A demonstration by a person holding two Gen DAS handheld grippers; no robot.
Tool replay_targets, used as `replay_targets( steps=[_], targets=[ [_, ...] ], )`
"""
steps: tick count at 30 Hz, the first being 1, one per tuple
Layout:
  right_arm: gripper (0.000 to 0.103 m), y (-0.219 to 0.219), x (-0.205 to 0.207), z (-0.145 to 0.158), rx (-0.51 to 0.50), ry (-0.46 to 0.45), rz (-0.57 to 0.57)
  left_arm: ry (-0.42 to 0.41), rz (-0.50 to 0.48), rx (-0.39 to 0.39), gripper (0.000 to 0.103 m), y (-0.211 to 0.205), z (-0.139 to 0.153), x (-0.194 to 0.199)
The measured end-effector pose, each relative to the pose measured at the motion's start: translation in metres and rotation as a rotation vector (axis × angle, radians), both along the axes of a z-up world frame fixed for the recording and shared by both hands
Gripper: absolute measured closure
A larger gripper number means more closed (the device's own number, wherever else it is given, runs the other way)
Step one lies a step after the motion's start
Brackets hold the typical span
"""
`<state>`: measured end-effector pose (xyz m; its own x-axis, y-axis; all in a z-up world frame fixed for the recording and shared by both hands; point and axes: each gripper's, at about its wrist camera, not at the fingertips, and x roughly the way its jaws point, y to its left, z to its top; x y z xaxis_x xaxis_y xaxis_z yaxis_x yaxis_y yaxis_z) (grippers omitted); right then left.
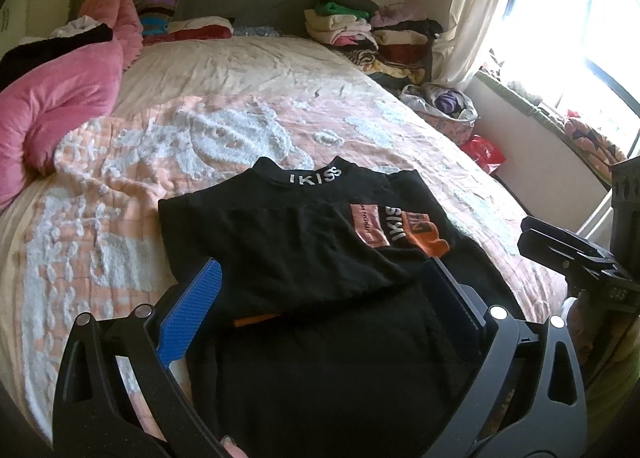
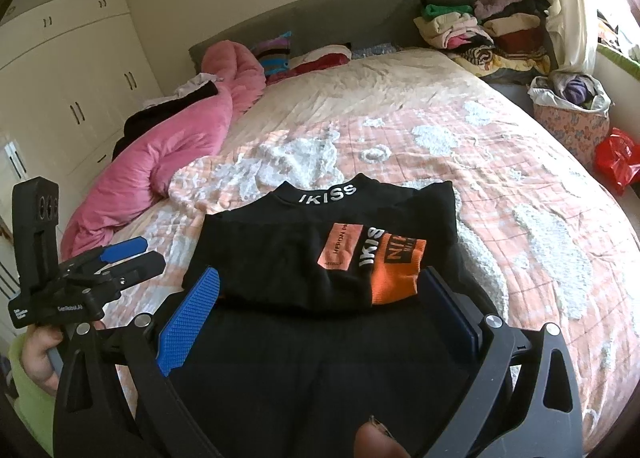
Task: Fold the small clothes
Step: 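Move both open tools to the hem of the black shirt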
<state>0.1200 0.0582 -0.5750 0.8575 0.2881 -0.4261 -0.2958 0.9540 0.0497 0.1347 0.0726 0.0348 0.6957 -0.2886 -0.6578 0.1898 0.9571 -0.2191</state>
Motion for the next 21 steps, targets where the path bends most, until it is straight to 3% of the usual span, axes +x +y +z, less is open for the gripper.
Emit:
replay_targets(
  steps=[21],
  targets=[
    [0.004, -0.015, -0.045, -0.012, -0.020, -0.009, 0.007, -0.016, 0.050, 0.012, 0.009, 0.009, -0.012, -0.054]
  ],
)
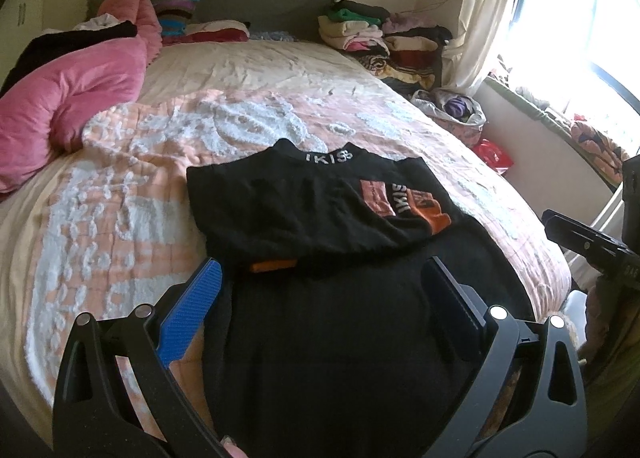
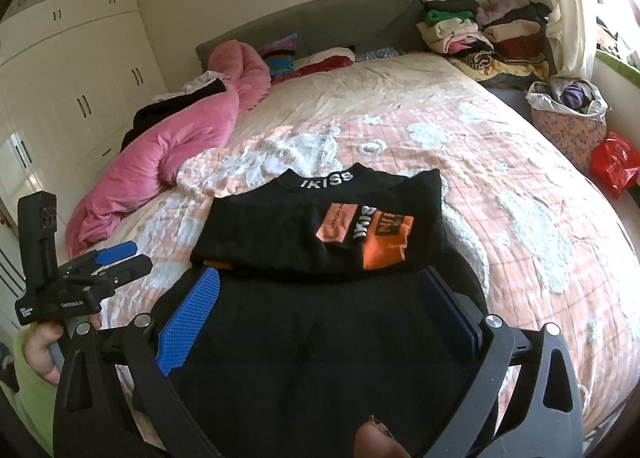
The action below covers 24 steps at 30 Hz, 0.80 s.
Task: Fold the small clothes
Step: 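Move both open tools to the hem of the black shirt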
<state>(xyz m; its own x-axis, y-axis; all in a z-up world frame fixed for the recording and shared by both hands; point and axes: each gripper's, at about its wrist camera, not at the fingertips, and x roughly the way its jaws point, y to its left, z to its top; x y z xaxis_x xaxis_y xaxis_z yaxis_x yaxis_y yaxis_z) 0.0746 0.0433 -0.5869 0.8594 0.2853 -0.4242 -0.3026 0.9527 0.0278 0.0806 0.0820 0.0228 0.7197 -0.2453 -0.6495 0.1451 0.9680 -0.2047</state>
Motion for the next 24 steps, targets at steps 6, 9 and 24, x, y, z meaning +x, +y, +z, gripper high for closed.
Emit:
replay_targets(
  steps=[6, 9, 24],
  targets=[
    [0.004, -0.010, -0.012, -0.010, -0.032, 0.017, -0.017, 0.035, 0.007, 0.013, 0.009, -0.001, -0.012, -0.010],
    [0.004, -0.014, -0.017, -0.016, -0.053, 0.028, -0.026, 0.044, 0.012, 0.028, 0.009, 0.001, -0.016, -0.014],
    [0.004, -0.049, -0.030, -0.051, -0.066, 0.111, -0.091, 0.115, 0.053, 0.066, 0.009, 0.018, -0.038, -0.035]
  ],
)
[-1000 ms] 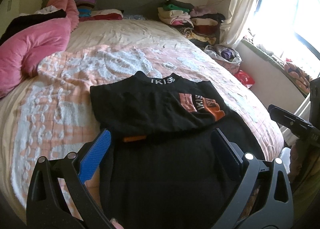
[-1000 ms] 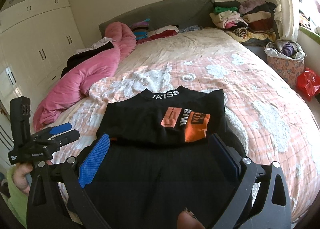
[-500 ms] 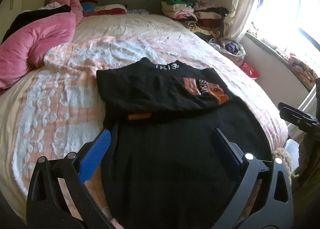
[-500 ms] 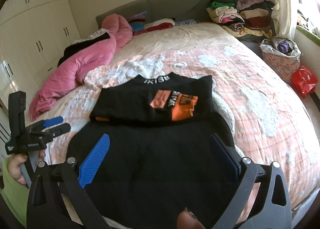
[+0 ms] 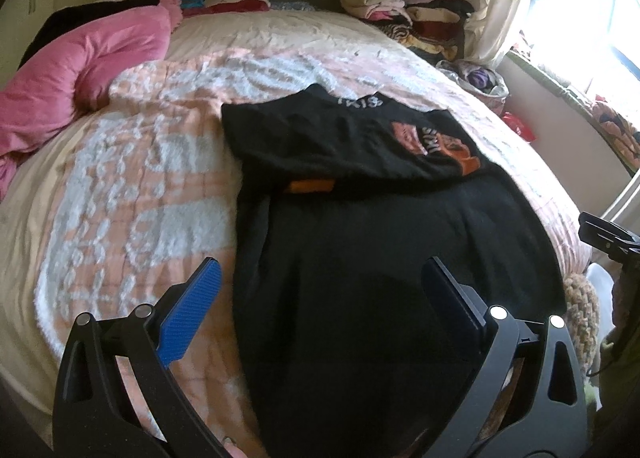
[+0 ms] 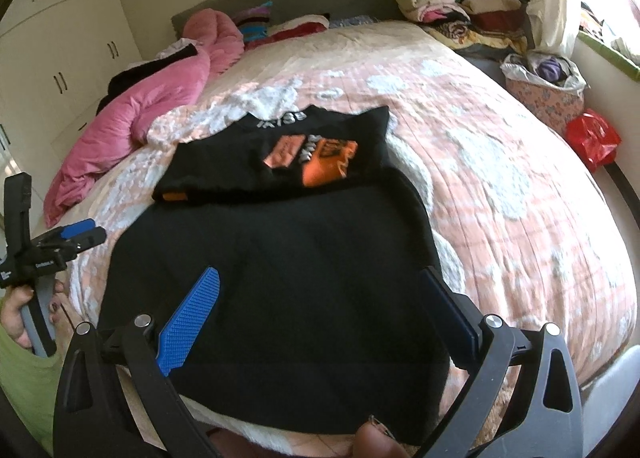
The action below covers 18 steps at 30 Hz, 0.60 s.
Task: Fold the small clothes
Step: 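Move both open tools to the hem of the black shirt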
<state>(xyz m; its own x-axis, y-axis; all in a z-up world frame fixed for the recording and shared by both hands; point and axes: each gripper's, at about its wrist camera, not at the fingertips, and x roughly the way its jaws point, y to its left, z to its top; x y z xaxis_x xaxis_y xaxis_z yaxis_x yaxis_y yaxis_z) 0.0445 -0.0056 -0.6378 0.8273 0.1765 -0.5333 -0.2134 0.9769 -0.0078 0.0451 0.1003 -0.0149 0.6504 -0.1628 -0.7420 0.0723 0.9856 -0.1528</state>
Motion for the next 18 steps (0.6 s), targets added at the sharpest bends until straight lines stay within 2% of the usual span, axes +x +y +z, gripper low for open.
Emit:
replay_targets(
  steps=[12, 18],
  targets=[
    [0.004, -0.021, -0.004, -0.020, 0.003, 0.047, -0.048, 0.064, 0.046, 0.010, 0.009, 0.019, -0.016, -0.018],
    [0.004, -0.030, -0.007, -0.024, 0.012, 0.056, -0.060, 0.115, 0.044, -0.014, 0.009, 0.025, -0.029, -0.030]
  ],
)
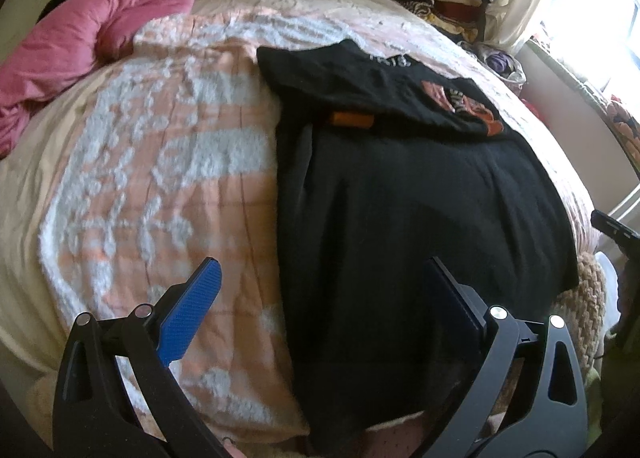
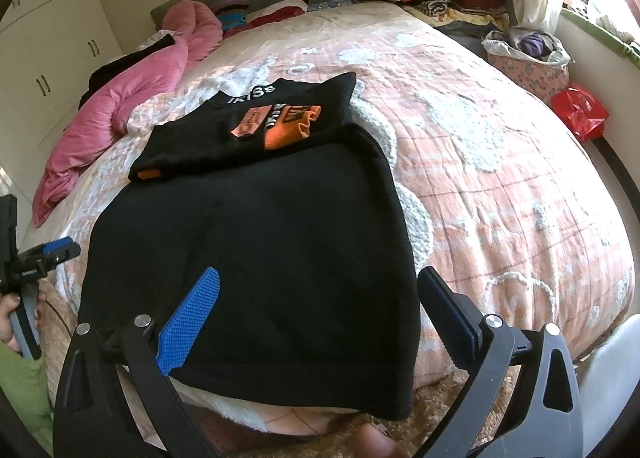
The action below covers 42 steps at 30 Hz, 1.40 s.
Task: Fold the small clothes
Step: 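Move both open tools to the hem of the black shirt, then close both tools on the shirt hem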
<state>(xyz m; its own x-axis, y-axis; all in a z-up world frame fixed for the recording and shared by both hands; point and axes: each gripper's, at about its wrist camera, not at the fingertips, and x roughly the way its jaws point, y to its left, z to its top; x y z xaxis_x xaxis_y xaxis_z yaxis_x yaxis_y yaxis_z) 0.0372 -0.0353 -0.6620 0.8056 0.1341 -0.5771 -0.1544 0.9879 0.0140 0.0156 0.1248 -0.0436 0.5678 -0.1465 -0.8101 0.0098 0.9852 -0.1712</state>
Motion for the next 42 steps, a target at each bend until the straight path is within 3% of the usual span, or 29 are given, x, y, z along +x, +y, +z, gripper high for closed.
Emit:
replay_targets(
  steps=[14, 18, 25, 34, 42],
  targets=[
    [0.004, -0.010, -0.004, -0.009, -0.007, 0.021, -0.018, 0.044, -0.026, -0.094, 0.010, 0.002, -0.017, -0.033],
    [0.004, -0.013, -0.007, -0.014, -0.014, 0.037, -0.019, 0.075, -0.020, -0.172, 0.010, 0.005, -0.028, -0.042],
    [0.004, -0.017, -0.010, -0.021, -0.021, 0.057, -0.028, 0.121, -0.025, -0.225, 0.028, 0.004, -0.044, -0.056],
    [0.004, -0.021, -0.010, -0.029, -0.033, 0.091, -0.027, 0.142, -0.047, -0.304, 0.044, 0.002, -0.047, -0.065],
    [0.005, -0.028, 0.001, -0.044, -0.068, 0.184, -0.004, 0.168, -0.081, -0.290, 0.045, -0.011, -0.053, -0.063]
  ],
)
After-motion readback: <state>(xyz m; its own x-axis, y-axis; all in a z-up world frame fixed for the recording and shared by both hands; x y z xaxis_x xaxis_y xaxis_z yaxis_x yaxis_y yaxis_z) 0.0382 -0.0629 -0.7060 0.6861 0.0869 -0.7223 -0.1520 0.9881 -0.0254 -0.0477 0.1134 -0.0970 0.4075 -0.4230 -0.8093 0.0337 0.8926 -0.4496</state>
